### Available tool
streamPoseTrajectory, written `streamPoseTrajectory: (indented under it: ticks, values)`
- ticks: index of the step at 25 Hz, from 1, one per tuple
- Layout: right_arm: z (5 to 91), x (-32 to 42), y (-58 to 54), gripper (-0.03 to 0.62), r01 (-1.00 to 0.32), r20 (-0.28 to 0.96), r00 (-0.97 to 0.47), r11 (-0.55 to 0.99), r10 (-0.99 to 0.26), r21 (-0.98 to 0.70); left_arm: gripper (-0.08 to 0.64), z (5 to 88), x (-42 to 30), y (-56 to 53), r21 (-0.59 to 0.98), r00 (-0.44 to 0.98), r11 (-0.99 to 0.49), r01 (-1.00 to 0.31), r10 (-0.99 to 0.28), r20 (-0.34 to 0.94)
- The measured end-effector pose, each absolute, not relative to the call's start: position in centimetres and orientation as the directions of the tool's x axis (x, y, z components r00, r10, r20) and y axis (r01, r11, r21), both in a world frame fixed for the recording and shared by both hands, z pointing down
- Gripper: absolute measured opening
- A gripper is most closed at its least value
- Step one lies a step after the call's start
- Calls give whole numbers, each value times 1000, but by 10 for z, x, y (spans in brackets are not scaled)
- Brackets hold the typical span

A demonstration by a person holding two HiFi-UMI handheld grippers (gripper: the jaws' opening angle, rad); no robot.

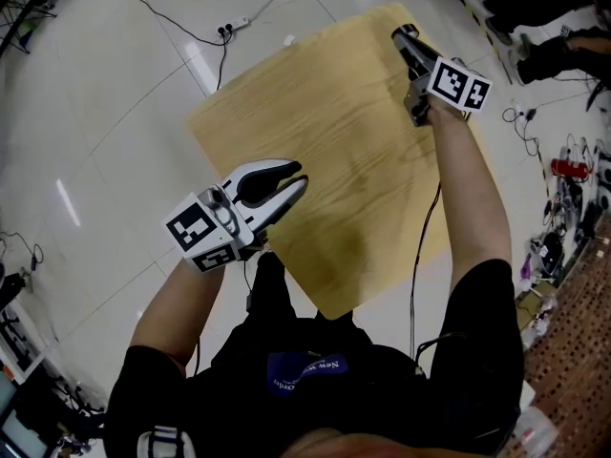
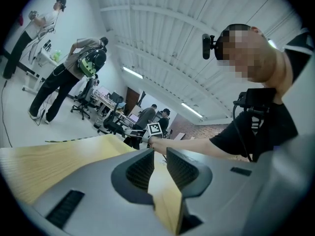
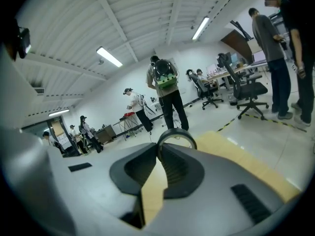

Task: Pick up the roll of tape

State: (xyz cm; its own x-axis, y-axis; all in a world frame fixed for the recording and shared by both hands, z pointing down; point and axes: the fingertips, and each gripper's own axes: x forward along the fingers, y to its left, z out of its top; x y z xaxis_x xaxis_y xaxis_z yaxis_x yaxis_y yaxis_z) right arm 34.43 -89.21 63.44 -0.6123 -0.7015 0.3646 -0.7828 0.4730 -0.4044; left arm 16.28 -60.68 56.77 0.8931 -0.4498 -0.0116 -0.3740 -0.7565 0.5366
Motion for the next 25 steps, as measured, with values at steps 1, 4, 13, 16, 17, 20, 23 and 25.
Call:
streamPoseTrajectory:
  ticks: [1, 4, 13, 16, 17, 20, 23, 25]
  values:
    - [617, 349, -883, 21, -772, 342, -623, 483, -704, -412, 83, 559, 168, -604, 530, 893, -762, -372, -449, -19]
    - [572, 351, -852, 21, -733, 289, -663, 521, -691, -437, 83, 532, 175, -595, 521, 893, -772, -364, -448, -40]
    - [422, 385, -685, 21, -625, 192, -772, 672, -606, -397, 83, 433, 227, -527, 473, 908, -818, -328, -411, -81]
    - [373, 397, -633, 21, -599, 150, -789, 693, -596, -401, 83, 392, 239, -510, 439, 914, -844, -309, -391, -110]
    - [358, 396, -621, 21, -592, 136, -793, 698, -594, -403, 83, 381, 237, -508, 418, 915, -853, -314, -389, -107]
    - [324, 405, -570, 21, -570, 98, -805, 719, -585, -397, 83, 356, 246, -489, 349, 917, -873, -342, -391, -80]
    - [311, 436, -503, 21, -563, 72, -810, 736, -583, -377, 83, 339, 273, -451, 281, 920, -893, -352, -385, -71]
    - [303, 448, -477, 21, -563, 55, -807, 740, -588, -367, 83, 327, 282, -438, 265, 922, -899, -349, -380, -74]
